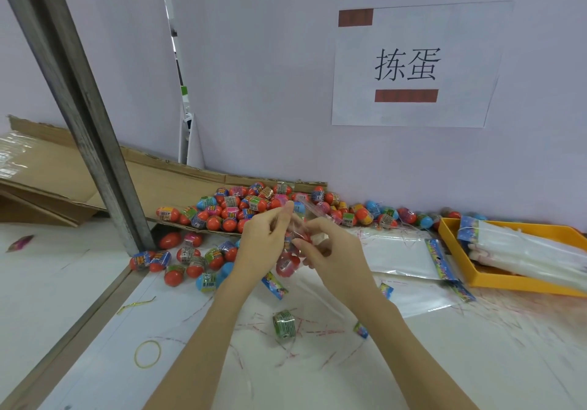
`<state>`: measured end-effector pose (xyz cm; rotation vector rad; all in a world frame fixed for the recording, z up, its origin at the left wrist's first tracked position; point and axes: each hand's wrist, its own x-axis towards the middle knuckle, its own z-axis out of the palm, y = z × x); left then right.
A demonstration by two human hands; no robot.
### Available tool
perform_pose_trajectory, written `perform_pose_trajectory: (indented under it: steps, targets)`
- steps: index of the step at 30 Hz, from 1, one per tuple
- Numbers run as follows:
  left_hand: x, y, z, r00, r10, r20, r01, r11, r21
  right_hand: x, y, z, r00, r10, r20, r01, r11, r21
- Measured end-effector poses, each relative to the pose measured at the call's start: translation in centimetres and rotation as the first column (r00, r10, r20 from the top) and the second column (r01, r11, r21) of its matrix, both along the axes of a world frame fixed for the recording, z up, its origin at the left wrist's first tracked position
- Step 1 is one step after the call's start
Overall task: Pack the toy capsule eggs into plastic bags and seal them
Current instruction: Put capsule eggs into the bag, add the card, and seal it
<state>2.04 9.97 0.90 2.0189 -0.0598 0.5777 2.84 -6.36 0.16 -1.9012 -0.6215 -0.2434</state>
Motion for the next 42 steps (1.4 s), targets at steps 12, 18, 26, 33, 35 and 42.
perform_pose_trajectory:
  steps: [12, 18, 26, 33, 35, 42]
  targets:
    - [-0.8, 0.0, 1.1, 0.903, -0.329, -0.278, 0.197, 0.890, -0.412, 0.7, -1.0, -0.1, 0.985, -0.173, 0.003, 0.168, 0.964, 0.206]
    - [-0.6, -0.6, 1.0, 0.942, -0.258, -0.215, 0.146, 0.892, -0.428, 0.8, -1.1, 0.0, 0.981, -0.190, 0.030, 0.184, 0.970, 0.157]
    - [-0.9, -0.7, 1.3, 0.955, -0.245, -0.167, 0.169, 0.912, -0.373, 0.8, -1.6, 0.4, 0.992, -0.119, 0.038, 0.108, 0.969, 0.223]
    - [-0.6, -0.3, 1.1, 0.959, -0.193, -0.209, 0.068, 0.870, -0.488, 0.4, -1.5, 1.0, 0.924, -0.230, 0.304, 0.202, 0.972, 0.123]
    - [-0.7, -0.1, 1.2, 0.957, -0.205, -0.203, 0.092, 0.885, -0.456, 0.4, -1.6, 1.1, 0.898, -0.253, 0.359, 0.228, 0.967, 0.111]
    - [-0.7, -0.1, 1.2, 0.962, -0.210, -0.172, 0.082, 0.828, -0.554, 0.2, -1.7, 1.4, 0.875, -0.217, 0.433, 0.229, 0.973, 0.026]
